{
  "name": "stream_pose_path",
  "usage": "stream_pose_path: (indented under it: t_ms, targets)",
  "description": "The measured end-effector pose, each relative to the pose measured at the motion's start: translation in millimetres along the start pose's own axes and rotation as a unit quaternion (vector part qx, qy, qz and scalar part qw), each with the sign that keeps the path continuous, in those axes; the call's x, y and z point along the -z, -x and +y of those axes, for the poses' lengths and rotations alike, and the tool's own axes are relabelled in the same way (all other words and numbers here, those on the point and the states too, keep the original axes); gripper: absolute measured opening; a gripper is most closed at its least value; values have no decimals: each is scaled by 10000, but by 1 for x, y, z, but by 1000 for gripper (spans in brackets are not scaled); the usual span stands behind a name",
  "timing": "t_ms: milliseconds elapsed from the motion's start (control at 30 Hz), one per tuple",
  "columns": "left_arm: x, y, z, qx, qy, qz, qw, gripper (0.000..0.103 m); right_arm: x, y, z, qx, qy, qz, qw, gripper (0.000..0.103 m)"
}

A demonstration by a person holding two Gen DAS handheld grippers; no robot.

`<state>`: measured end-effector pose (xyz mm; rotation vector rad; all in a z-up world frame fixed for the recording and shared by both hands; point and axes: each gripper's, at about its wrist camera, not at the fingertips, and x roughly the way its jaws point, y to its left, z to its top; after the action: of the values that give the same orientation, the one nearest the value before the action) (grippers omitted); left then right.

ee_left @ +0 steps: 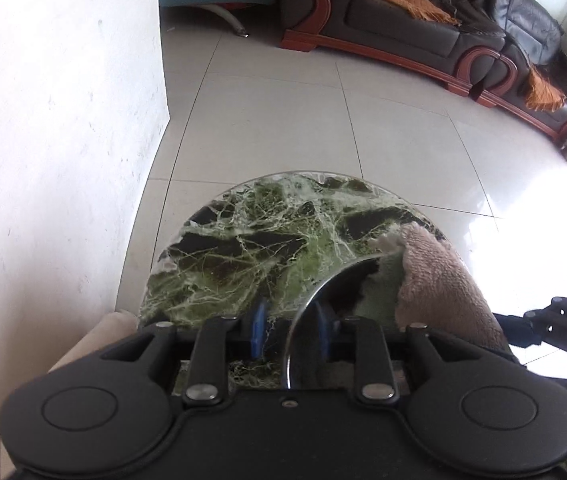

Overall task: Clean bowl
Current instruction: 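Wipe the towel along the inner wall near the rim, right gripper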

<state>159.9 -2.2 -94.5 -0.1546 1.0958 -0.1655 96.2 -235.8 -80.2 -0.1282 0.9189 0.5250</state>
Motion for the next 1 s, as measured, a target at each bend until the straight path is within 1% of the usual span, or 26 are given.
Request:
stream_pose_path:
  t_ms: [67, 267, 467, 600, 700, 833, 900, 1000]
  targets:
    - [5, 0, 0, 15, 32, 47, 10000, 13, -2, -2, 0, 25, 49, -22, 10000, 25]
    - [23, 4, 2, -1, 19, 188, 9998, 12, -20, -12, -1, 118, 363, -95, 9992, 25]
    - [38, 11, -3, -59, -31, 291, 9996, 18, -37, -27, 4, 0, 584, -171, 9981, 25]
    - [32, 13, 3, -1, 112, 248, 9996, 17, -36, -32, 14, 73, 765, -142, 9969, 25]
    - [23, 12, 7, 30, 205, 197, 9996, 17, -33, -31, 12, 63, 726, -126, 9973, 25]
    - [23, -1, 8, 37, 275, 461, 9986, 18, -34, -29, 10, 78, 688, -134, 9975, 25]
    - [26, -3, 8, 95, 295, 493, 9983, 19, -37, -29, 11, 59, 685, -163, 9975, 25]
    - [28, -3, 4, 32, 226, 479, 9986, 22, -42, -32, 12, 3, 602, -209, 9980, 25]
